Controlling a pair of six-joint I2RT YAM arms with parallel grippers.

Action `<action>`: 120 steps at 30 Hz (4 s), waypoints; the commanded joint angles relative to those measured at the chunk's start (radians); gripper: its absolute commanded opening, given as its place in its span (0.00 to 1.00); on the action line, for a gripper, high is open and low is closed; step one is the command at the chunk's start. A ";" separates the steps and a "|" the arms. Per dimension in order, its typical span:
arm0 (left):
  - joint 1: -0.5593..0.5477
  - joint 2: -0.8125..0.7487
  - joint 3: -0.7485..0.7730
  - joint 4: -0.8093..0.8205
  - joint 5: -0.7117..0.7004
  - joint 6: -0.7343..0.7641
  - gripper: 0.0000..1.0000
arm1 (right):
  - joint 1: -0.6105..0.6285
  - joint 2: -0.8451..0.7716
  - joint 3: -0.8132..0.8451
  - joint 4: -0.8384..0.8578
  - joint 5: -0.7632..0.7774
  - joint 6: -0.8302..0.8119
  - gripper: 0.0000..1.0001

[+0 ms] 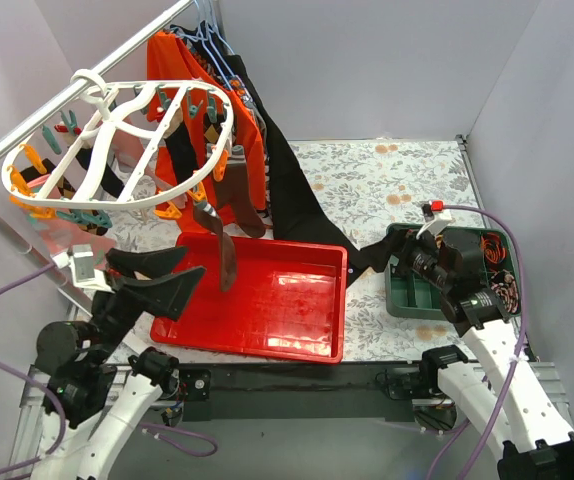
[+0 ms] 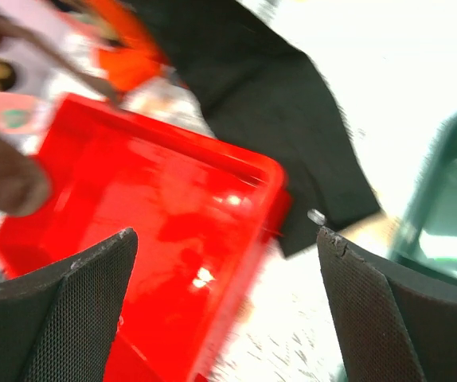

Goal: Remove the socks clipped to the hanger

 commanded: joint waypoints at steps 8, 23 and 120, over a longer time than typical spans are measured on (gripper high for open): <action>-0.003 0.115 0.280 -0.429 -0.229 -0.078 0.98 | -0.002 0.134 0.169 -0.104 -0.030 -0.148 0.98; -0.003 0.475 0.684 -0.679 -0.116 -0.032 0.90 | 0.707 0.587 0.602 0.083 0.295 -0.275 0.98; -0.003 0.279 -0.012 -0.449 0.098 -0.084 0.00 | 1.019 1.055 1.360 0.069 0.624 -0.378 0.70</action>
